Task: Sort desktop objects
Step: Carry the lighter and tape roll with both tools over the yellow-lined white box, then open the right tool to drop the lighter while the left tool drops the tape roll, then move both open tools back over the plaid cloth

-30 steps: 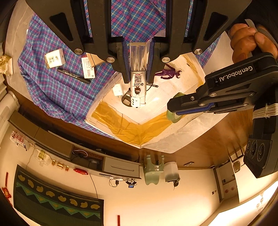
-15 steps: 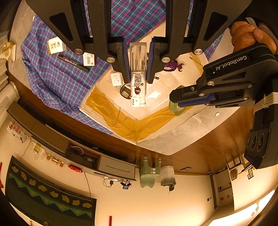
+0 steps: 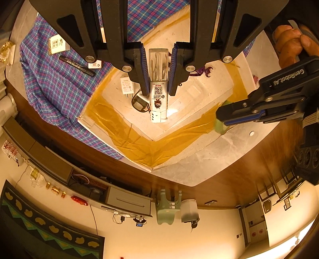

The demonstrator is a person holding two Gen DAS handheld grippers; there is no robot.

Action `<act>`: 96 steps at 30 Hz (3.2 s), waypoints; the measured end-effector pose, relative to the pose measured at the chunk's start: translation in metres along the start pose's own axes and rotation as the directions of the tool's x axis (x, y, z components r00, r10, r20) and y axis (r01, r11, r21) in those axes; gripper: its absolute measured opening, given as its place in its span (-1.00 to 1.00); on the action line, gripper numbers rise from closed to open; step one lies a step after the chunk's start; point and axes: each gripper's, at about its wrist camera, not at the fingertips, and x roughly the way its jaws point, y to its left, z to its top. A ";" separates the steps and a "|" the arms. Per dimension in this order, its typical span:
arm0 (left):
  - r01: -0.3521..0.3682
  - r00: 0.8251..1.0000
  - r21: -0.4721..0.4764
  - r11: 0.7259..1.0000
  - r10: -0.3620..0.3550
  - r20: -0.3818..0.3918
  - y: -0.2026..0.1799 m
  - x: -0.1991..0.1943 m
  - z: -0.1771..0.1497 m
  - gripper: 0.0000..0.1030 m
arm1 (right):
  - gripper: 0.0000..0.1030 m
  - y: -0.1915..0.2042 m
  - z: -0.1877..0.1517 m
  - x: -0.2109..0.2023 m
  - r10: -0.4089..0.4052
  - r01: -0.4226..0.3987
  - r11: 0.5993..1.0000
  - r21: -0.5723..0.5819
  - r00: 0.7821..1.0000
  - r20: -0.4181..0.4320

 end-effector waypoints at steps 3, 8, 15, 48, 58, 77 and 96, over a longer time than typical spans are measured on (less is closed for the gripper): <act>-0.003 1.000 -0.013 1.000 0.003 0.000 0.006 0.000 0.001 -0.73 | -0.60 0.000 0.007 0.011 0.008 -0.008 1.000 0.001 1.000 -0.021; -0.011 1.000 -0.036 0.999 0.011 0.001 0.015 -0.001 0.003 -0.73 | -0.60 0.000 0.021 0.030 0.022 -0.021 1.000 0.010 0.998 -0.052; -0.008 1.000 -0.034 0.999 0.007 -0.019 0.018 0.005 0.002 -0.73 | -0.60 -0.006 0.040 0.061 0.009 -0.008 1.000 0.013 0.995 -0.101; -0.012 0.998 -0.026 1.000 0.010 -0.054 0.008 0.025 0.019 -0.73 | -0.57 -0.022 0.090 0.172 -0.072 0.063 0.997 -0.043 0.961 -0.269; -0.031 0.992 -0.069 0.997 0.022 -0.127 0.002 0.054 0.021 -0.67 | -0.37 -0.038 0.079 0.146 -0.018 0.023 0.999 0.022 0.974 -0.224; -0.072 0.984 0.020 0.997 0.075 -0.164 -0.015 0.056 0.010 -0.40 | -0.13 -0.038 0.023 0.083 0.061 -0.061 0.998 0.009 0.981 -0.182; -0.112 0.990 0.125 0.986 0.122 -0.072 -0.043 0.008 0.004 -0.33 | -0.05 -0.020 -0.002 0.010 0.112 -0.110 0.993 0.040 0.993 -0.045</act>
